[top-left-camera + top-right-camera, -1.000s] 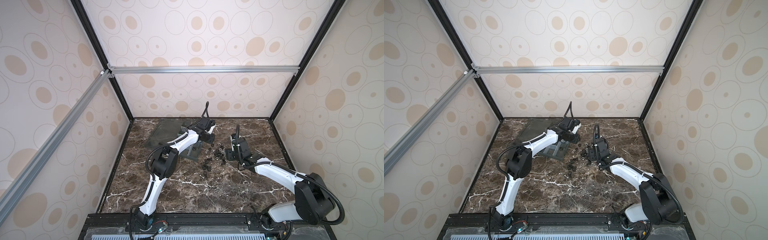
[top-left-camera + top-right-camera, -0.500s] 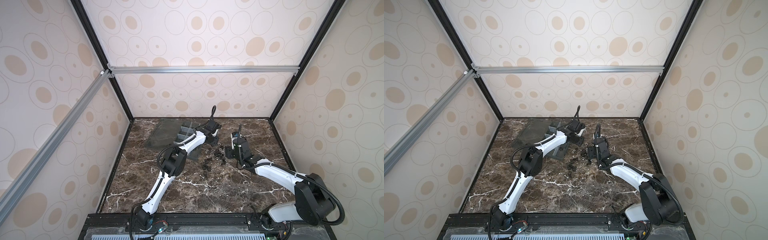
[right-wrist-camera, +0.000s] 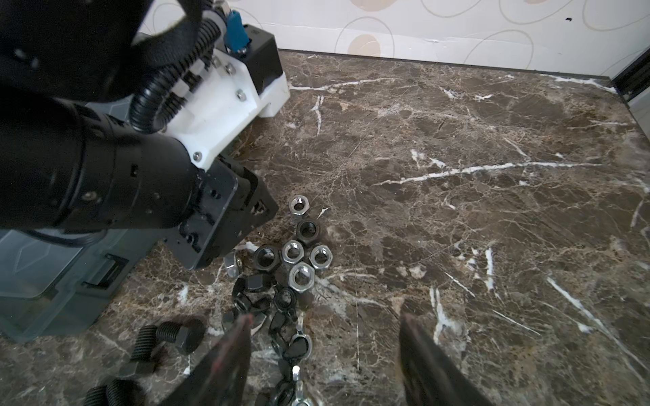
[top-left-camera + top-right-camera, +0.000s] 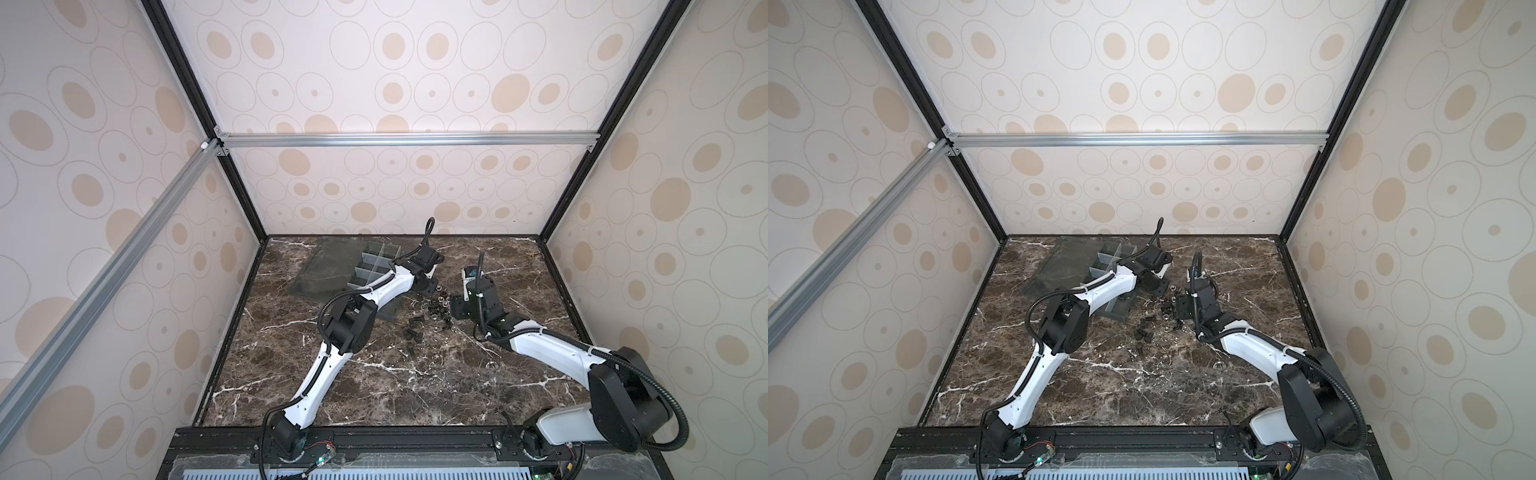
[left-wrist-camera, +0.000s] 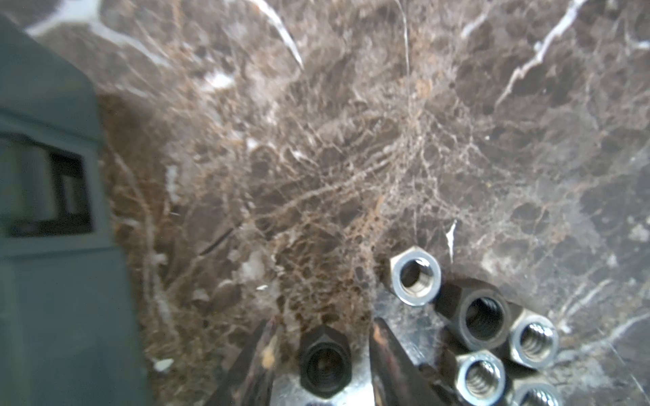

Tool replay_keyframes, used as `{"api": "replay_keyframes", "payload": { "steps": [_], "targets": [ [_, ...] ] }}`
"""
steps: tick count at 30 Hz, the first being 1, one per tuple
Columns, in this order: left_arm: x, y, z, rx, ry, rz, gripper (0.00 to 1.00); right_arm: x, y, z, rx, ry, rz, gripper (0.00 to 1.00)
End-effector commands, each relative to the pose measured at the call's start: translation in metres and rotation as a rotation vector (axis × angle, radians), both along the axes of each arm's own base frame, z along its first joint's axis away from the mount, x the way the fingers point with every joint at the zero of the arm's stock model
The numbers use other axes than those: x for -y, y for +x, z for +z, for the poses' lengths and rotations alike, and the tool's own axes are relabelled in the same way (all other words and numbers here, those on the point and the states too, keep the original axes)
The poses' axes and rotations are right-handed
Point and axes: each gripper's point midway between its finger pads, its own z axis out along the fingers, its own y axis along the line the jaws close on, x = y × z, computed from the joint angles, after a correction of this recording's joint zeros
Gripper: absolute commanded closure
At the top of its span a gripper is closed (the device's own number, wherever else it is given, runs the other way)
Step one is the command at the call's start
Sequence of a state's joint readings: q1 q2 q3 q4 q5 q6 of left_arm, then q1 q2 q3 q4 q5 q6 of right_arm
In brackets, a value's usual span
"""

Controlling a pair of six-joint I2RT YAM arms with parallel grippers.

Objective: Sort the screws and nuts into containers
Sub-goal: Pick up the nut from the top-center of the table.

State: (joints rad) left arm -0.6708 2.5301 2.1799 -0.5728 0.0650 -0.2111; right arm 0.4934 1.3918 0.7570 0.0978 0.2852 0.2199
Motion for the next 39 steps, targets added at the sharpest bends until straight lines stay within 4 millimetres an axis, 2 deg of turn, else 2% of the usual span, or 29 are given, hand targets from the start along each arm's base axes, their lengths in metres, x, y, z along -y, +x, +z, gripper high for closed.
{"api": "replay_keyframes", "payload": {
  "steps": [1,6,15,23,29,32,34,37,39],
  "targets": [
    [-0.001,-0.009,-0.017,-0.027,0.027,-0.019,0.61,0.001,-0.003,0.008,0.027,0.019,-0.003,0.31],
    [-0.004,-0.013,-0.016,-0.022,0.031,-0.013,0.73,0.002,-0.004,0.01,0.034,0.02,-0.004,0.32],
    [-0.004,-0.011,0.009,0.018,0.012,0.0,0.74,0.001,-0.002,0.013,0.045,0.016,0.001,0.31],
    [0.002,-0.001,0.053,0.083,-0.032,0.011,0.75,0.001,-0.001,0.018,0.056,0.013,0.001,0.32],
    [-0.003,0.003,0.092,0.127,-0.069,0.034,0.76,0.0,-0.001,0.02,0.062,0.012,0.009,0.32],
    [-0.015,0.001,0.116,0.154,-0.076,0.064,0.77,-0.001,-0.002,0.02,0.055,0.009,0.017,0.32],
    [-0.028,-0.004,0.125,0.154,-0.085,0.085,0.77,-0.001,-0.003,0.019,0.051,0.009,0.02,0.31],
    [-0.058,-0.015,0.133,0.15,-0.091,0.135,0.77,-0.002,-0.004,0.019,0.047,0.015,0.028,0.32],
    [-0.082,-0.025,0.131,0.146,-0.073,0.168,0.76,-0.005,-0.005,0.017,0.04,0.02,0.038,0.32]
  ]
}}
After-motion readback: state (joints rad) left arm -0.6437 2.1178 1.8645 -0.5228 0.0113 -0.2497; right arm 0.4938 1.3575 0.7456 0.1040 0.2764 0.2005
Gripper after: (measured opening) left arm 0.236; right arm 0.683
